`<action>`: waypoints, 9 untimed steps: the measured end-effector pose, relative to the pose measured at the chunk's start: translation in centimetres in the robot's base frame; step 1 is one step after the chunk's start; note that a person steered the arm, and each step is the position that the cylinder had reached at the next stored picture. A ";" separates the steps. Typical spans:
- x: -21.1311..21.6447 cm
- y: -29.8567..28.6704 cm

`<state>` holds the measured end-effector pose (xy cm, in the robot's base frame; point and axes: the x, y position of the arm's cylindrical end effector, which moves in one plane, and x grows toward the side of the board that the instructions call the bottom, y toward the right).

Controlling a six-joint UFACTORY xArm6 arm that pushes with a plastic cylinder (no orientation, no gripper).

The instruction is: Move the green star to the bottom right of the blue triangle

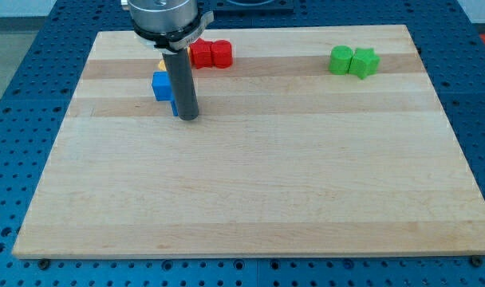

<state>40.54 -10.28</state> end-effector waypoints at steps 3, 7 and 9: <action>0.7 21.9; -12.8 34.1; -9.0 31.0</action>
<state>31.55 20.70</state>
